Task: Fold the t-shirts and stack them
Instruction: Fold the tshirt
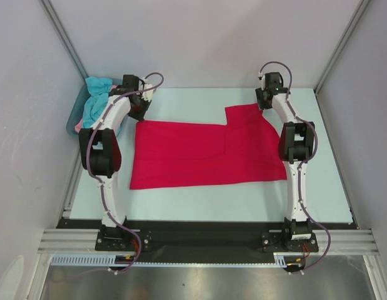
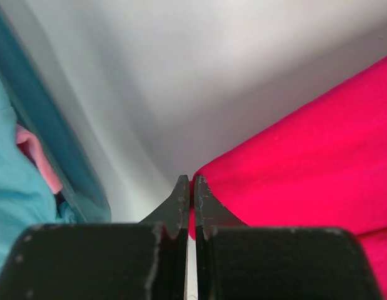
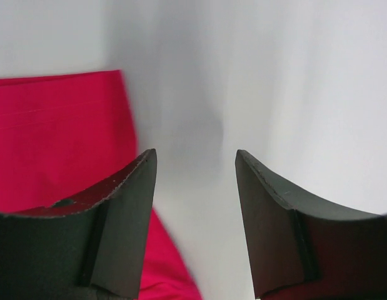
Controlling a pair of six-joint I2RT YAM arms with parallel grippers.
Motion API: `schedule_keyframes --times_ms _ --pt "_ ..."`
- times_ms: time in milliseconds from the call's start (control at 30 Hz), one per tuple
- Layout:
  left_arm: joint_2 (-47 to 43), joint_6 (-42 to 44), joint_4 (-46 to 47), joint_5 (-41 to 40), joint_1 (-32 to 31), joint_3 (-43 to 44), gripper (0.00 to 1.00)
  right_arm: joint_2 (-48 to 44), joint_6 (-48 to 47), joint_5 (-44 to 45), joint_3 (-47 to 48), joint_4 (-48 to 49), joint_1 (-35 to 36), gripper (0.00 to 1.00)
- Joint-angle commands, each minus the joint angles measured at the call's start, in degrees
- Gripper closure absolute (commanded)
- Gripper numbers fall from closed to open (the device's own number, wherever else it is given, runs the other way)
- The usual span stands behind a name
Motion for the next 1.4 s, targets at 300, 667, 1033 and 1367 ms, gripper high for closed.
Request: schedule_keyframes --times_ms 300,667,1033,1367 --pt "-1.30 1.73 -0.36 -1.75 -3.50 0.38 1.00 0.09 -5.75 5.75 0.52 7.12 2.35 0.40" --pt "0.11 1.29 -0.36 -0.52 -4.38 2.06 1.00 3.95 -8.82 10.40 2.28 12.49 4.12 0.40" --pt "-0.07 1.47 -0.36 -0.52 -4.38 2.67 1.00 6.24 -9.71 10.06 3.07 13.02 4.38 0.41" --pt "2.39 1.64 -0.36 -0.52 -4.38 6.36 0.99 3.96 -8.04 2.68 1.22 6.95 6.22 0.47"
